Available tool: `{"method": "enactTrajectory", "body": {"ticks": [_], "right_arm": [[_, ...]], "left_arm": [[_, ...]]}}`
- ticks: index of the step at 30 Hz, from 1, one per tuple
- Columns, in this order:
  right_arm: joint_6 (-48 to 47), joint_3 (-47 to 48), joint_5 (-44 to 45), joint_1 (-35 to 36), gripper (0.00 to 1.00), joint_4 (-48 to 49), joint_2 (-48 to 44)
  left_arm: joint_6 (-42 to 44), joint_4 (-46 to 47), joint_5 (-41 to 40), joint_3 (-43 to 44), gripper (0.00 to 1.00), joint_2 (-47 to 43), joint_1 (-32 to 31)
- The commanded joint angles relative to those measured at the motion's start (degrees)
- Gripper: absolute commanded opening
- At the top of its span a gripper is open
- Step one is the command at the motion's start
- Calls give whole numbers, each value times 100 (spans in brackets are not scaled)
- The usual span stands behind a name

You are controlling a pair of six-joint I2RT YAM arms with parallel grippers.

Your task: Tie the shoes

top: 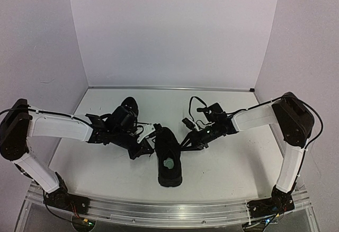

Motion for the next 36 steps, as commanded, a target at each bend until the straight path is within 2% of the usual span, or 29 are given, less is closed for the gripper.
{"method": "enactTrajectory", "body": {"ticks": [1, 17, 28, 31, 33, 35, 36], "right_arm": [[-151, 259, 70, 55, 28, -138, -92], [-319, 588, -1, 185, 29, -463, 49], [-378, 612, -90, 218, 25, -577, -19], [-371, 589, -97, 220, 21, -594, -124], [-371, 573, -58, 217, 10, -610, -194], [-361, 570, 7, 219, 0, -615, -262], [-348, 566, 39, 217, 0, -615, -295]], "left_arm": [[-13, -156, -173, -61, 0, -376, -9], [-285, -802, -1041, -64, 0, -865, 9], [-398, -1150, -1207, -19, 0, -819, 11], [-356, -1310, -1221, 43, 0, -660, 4], [-328, -1380, -1215, 86, 1, -574, 11], [-270, -1362, -1161, 136, 12, -551, 7], [-248, -1299, -1069, 165, 21, -588, 7]]}}
